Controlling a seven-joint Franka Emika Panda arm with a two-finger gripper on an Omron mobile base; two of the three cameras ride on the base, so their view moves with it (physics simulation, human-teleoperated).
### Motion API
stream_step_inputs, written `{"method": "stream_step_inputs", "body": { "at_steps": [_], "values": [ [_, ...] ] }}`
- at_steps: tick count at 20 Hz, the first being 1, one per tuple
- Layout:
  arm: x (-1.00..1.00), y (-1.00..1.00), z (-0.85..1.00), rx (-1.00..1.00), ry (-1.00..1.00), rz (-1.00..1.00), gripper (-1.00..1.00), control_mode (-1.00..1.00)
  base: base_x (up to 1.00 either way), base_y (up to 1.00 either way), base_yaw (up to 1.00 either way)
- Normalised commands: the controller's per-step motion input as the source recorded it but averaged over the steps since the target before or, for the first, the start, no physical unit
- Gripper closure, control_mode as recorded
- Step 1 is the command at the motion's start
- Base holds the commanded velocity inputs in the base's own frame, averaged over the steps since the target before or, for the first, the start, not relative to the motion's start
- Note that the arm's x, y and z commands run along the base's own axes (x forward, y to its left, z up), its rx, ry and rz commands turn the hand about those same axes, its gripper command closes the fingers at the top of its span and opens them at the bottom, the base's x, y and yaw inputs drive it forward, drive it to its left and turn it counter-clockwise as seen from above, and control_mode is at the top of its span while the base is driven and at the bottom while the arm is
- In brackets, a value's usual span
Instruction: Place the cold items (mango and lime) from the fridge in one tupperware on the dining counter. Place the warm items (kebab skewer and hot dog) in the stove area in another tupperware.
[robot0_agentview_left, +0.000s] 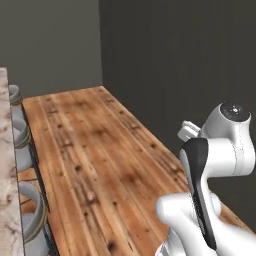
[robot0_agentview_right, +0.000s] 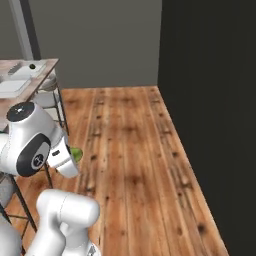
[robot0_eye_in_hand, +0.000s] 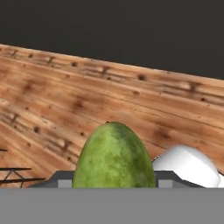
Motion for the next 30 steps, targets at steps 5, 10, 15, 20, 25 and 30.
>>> {"method": "stream_step_inputs", "body": {
  "at_steps": [5,10,15,20,25,30],
  "values": [
    [0.00,0.00,0.00,0.00,0.00,0.00,1.00,1.00,1.00,0.00,0.17],
    [0.00,0.00,0.00,0.00,0.00,0.00,1.00,1.00,1.00,0.00,0.16],
    [0.00,0.00,0.00,0.00,0.00,0.00,1.00,1.00,1.00,0.00,0.15],
    [0.00,0.00,0.00,0.00,0.00,0.00,1.00,1.00,1.00,0.00,0.13],
    [0.00,0.00,0.00,0.00,0.00,0.00,1.00,1.00,1.00,0.00,0.04],
    [0.00,0.00,0.00,0.00,0.00,0.00,1.00,1.00,1.00,0.00,0.07]
  ]
}}
